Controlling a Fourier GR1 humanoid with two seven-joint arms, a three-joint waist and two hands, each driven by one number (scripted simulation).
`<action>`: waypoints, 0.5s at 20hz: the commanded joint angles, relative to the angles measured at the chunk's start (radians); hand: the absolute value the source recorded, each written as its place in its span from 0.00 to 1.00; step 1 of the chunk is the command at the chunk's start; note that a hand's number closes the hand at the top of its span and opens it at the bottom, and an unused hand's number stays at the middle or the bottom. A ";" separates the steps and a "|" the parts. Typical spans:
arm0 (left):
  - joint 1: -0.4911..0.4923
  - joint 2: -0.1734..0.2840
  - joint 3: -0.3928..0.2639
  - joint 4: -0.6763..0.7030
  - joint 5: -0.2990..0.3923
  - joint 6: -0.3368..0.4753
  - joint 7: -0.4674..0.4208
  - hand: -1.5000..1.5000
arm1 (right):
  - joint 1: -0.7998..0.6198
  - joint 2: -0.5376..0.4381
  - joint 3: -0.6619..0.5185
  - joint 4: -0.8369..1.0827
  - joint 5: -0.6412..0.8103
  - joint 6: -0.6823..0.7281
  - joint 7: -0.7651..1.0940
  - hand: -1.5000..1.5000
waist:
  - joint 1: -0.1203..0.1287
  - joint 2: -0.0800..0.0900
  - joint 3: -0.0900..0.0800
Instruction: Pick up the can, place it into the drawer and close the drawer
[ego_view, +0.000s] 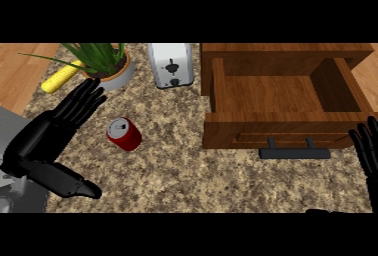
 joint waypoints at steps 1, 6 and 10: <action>-0.019 -0.022 -0.006 0.145 -0.071 -0.040 -0.116 0.00 | 0.004 0.011 0.000 -0.052 0.018 -0.015 0.041 0.00 | -0.002 0.001 0.000; 0.002 -0.074 -0.041 0.122 -0.132 0.003 -0.119 0.00 | 0.008 0.023 -0.016 -0.019 0.007 0.025 0.001 0.00 | 0.001 0.000 0.000; -0.026 -0.077 -0.027 0.184 -0.162 0.009 -0.146 0.00 | 0.035 0.017 -0.051 -0.029 -0.011 0.053 -0.003 0.00 | 0.000 0.000 0.000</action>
